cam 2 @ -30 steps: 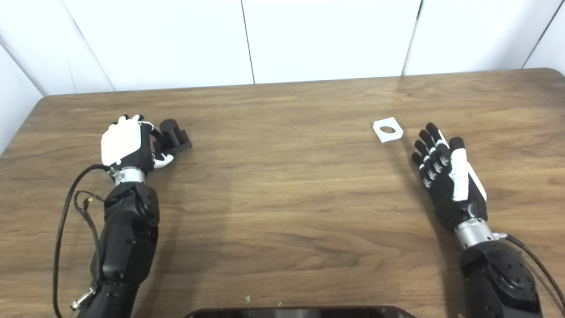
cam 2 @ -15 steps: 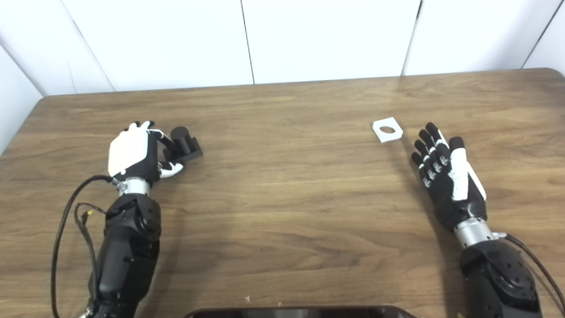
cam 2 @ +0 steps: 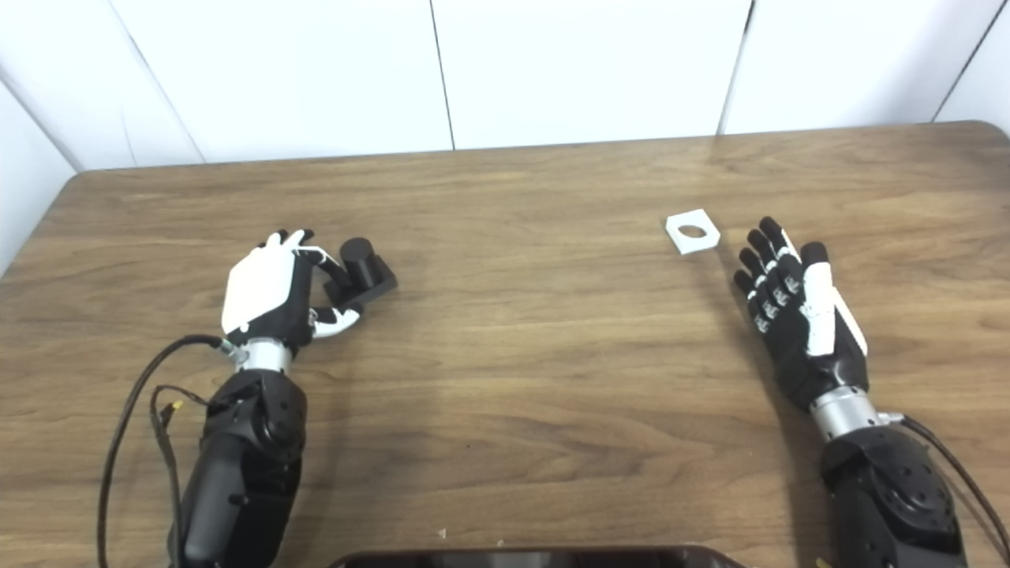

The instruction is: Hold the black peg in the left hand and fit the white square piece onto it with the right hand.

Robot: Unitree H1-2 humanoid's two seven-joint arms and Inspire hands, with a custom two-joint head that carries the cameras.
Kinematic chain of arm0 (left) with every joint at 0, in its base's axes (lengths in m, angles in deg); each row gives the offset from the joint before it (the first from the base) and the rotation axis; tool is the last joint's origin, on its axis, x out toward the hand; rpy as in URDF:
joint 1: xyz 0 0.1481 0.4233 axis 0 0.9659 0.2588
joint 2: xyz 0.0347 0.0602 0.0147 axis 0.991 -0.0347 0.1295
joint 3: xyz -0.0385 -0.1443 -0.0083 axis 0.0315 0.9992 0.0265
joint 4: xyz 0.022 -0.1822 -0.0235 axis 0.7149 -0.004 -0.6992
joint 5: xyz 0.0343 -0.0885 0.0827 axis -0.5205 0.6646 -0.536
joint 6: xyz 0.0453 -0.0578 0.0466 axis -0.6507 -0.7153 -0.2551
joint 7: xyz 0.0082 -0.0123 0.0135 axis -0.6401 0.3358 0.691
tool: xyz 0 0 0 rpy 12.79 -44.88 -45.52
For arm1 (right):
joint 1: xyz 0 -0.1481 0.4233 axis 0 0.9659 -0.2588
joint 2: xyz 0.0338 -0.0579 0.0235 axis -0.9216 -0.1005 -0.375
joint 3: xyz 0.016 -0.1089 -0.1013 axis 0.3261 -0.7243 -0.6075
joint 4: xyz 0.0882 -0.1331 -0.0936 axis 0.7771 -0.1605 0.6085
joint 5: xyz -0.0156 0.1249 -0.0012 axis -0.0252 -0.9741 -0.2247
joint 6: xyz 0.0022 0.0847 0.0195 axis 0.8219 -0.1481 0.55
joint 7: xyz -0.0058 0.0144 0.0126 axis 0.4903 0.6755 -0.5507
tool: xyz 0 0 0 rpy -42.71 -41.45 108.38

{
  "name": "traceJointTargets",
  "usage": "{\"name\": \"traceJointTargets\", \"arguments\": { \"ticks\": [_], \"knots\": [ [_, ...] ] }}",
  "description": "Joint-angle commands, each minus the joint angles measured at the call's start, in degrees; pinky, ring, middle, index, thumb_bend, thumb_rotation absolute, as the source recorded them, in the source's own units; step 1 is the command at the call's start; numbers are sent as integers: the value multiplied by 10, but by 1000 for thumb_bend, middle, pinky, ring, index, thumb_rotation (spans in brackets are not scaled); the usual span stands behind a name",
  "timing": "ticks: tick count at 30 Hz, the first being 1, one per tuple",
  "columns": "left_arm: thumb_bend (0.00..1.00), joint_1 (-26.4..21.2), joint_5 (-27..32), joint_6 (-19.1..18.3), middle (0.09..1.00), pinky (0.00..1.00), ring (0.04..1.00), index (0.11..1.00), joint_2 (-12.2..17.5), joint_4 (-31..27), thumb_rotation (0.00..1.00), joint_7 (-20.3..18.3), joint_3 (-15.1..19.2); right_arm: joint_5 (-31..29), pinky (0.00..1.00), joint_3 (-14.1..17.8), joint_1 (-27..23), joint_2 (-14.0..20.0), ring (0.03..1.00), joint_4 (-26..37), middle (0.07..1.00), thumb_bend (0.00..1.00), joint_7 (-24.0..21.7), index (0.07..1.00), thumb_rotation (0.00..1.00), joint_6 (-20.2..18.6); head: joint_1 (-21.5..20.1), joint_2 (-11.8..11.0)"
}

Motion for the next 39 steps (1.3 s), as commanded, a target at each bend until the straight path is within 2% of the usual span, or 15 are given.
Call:
{"name": "traceJointTargets", "arguments": {
  "ticks": [1, 17, 31, 39],
  "knots": [
    [520, -4, -4, 4, 941, 1000, 1000, 493, 0, -27, 57, 4, -14, 1, 1000, -1, -5, -1, 1000, 2, 1000, 627, -1, 1000, 1000, 2, 1, 1],
    [519, 36, -10, 12, 927, 1000, 1000, 492, -19, -62, 58, 28, -59, -2, 1000, -1, -3, 1, 1000, 0, 1000, 635, -4, 1000, 1000, 3, 1, 2],
    [518, 69, -27, 17, 942, 1000, 1000, 493, -29, -101, 57, 7, -101, -2, 1000, 1, -2, -1, 1000, 7, 1000, 619, 1, 1000, 1000, 0, -1, 3],
    [517, 104, -24, 41, 951, 1000, 1000, 493, -33, -129, 58, 11, -122, -4, 1000, 1, 0, -2, 1000, 5, 1000, 625, -1, 1000, 1000, 0, -1, 3]
  ]
}}
